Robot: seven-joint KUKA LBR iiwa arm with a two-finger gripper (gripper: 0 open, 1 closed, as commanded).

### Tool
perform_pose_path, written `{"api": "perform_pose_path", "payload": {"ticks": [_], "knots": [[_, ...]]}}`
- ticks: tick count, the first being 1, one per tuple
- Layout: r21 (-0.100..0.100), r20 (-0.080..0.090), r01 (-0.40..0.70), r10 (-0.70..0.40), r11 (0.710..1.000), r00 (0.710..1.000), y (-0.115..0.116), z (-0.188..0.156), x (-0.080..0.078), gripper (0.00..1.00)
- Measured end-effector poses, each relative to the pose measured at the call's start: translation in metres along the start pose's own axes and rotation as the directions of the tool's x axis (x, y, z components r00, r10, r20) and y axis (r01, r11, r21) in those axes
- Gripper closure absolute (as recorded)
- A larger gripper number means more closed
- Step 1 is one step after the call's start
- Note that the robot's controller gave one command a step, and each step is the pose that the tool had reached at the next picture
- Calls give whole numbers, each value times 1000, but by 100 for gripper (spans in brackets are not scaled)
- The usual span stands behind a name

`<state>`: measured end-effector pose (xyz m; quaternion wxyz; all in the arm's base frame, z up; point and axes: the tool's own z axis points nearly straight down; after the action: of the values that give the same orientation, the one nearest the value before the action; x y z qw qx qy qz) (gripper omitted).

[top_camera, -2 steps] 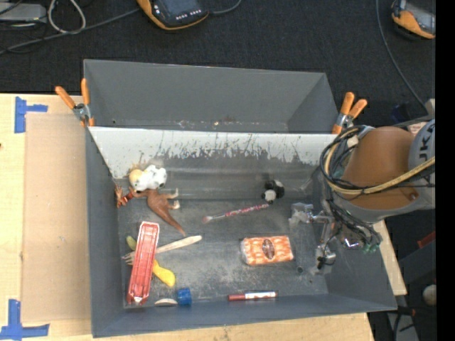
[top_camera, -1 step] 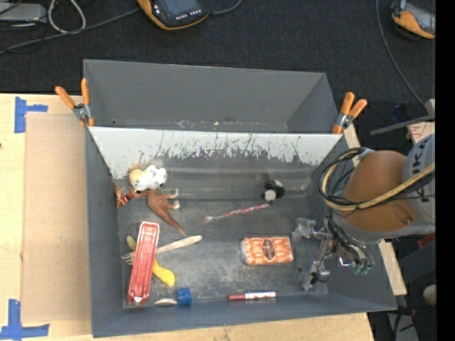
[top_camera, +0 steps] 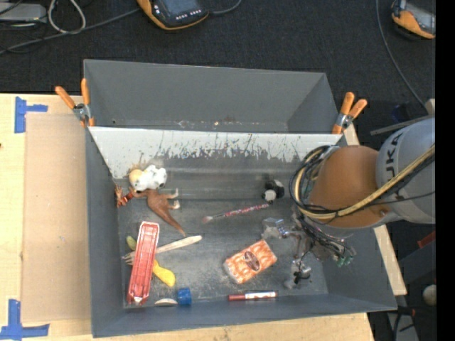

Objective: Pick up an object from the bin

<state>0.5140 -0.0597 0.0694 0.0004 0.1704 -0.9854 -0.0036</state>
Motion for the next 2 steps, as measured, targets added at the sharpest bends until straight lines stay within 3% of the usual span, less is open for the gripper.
{"api": "perform_pose_path", "payload": {"ticks": [1, 2], "knots": [[8, 6, -378, 378, 926, 926, -44, 0, -10, 0], [1, -3, -285, 285, 959, 959, 49, 1, -1, 0]]}}
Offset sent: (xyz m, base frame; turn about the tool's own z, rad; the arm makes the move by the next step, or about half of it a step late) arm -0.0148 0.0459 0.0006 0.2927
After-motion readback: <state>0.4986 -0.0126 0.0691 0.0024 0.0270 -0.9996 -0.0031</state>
